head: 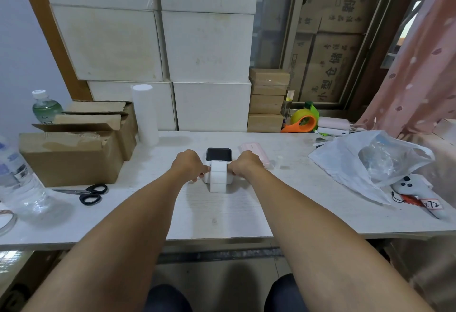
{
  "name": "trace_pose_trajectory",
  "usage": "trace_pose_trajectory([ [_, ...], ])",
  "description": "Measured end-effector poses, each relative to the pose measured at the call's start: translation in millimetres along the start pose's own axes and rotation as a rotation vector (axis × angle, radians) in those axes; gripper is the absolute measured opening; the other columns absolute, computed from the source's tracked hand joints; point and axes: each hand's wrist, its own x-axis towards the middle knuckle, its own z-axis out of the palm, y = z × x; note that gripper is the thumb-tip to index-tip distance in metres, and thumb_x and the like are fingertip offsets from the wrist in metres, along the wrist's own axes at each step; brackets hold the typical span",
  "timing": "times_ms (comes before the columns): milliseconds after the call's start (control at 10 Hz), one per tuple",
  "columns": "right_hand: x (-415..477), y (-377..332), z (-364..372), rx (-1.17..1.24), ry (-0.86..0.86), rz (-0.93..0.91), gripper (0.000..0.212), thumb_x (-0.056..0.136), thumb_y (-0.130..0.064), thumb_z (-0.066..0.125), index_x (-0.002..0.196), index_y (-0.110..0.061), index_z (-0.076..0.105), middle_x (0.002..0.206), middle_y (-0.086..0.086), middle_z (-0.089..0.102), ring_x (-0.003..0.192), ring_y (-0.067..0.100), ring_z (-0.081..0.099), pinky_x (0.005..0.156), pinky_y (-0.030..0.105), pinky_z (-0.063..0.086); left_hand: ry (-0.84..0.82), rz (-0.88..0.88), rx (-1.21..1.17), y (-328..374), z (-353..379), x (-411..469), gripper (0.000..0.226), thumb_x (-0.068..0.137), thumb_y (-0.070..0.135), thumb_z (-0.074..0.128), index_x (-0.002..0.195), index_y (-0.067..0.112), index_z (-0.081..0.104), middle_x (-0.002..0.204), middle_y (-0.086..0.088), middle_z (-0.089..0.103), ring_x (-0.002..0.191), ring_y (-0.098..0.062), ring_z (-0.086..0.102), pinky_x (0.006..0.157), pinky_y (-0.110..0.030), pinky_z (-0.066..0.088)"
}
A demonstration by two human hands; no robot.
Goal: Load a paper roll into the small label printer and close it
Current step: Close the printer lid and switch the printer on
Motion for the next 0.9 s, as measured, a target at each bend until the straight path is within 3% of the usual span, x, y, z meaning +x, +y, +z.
trace_pose_trajectory([
  [300, -2, 1, -1, -0.014, -0.013, 0.007, 0.026, 0.083, -0.028, 0.073, 0.098, -0.012, 0.060, 0.087, 0.002, 0.059, 0.087, 0.025, 0.062, 0.069, 0.031, 0.048, 0.004, 0.003, 0.009, -2, 2, 3, 0.032, 0.085, 0.030, 0.075, 0.084, -0.002, 0.079, 0.082, -0.009, 0.080, 0.058, -0.020, 0.065, 0.071, -0.029, 0.057],
  [500, -4, 0, -2, -0.019, -0.007, -0.012, 0.026, 0.084, -0.031, 0.073, 0.097, -0.012, 0.060, 0.087, 0.002, 0.060, 0.087, 0.026, 0.062, 0.069, 0.031, 0.049, 0.021, 0.010, 0.044, -2, 3, 5, 0.033, 0.085, 0.032, 0.076, 0.084, 0.000, 0.078, 0.073, -0.008, 0.075, 0.061, -0.022, 0.066, 0.068, -0.029, 0.055],
  [600, -6, 0, -2, -0.058, -0.001, -0.048, 0.024, 0.085, -0.034, 0.071, 0.085, -0.016, 0.055, 0.093, 0.003, 0.062, 0.087, 0.026, 0.063, 0.066, 0.031, 0.046, 0.060, 0.053, 0.154, -4, 0, 5, 0.036, 0.082, 0.042, 0.075, 0.075, 0.007, 0.068, 0.077, -0.004, 0.069, 0.068, -0.025, 0.065, 0.063, -0.032, 0.053],
  [700, -18, -5, -9, -0.181, 0.037, -0.113, 0.013, 0.089, -0.026, 0.063, 0.085, -0.018, 0.054, 0.092, 0.001, 0.061, 0.087, 0.024, 0.062, 0.066, 0.030, 0.044, 0.124, 0.147, 0.371, -2, -6, -3, 0.030, 0.085, 0.044, 0.063, 0.079, 0.015, 0.062, 0.085, 0.000, 0.063, 0.078, -0.023, 0.060, 0.062, -0.029, 0.042],
  [800, -26, -11, -20, -0.375, 0.125, -0.215, 0.001, 0.090, -0.015, 0.057, 0.090, -0.015, 0.057, 0.092, 0.002, 0.058, 0.088, 0.024, 0.056, 0.067, 0.029, 0.043, 0.202, 0.250, 0.551, -1, -9, -2, 0.043, 0.095, 0.046, 0.053, 0.121, 0.015, 0.066, 0.122, -0.002, 0.064, 0.114, -0.026, 0.058, 0.084, -0.036, 0.046],
  [900, -37, -20, -33, -0.467, 0.171, -0.294, 0.010, 0.093, -0.012, 0.052, 0.083, -0.014, 0.055, 0.092, 0.004, 0.059, 0.087, 0.026, 0.054, 0.062, 0.028, 0.037, 0.255, 0.291, 0.639, 1, -12, 0, 0.053, 0.098, 0.053, 0.044, 0.131, 0.016, 0.061, 0.133, -0.005, 0.059, 0.125, -0.026, 0.051, 0.098, -0.039, 0.042],
])
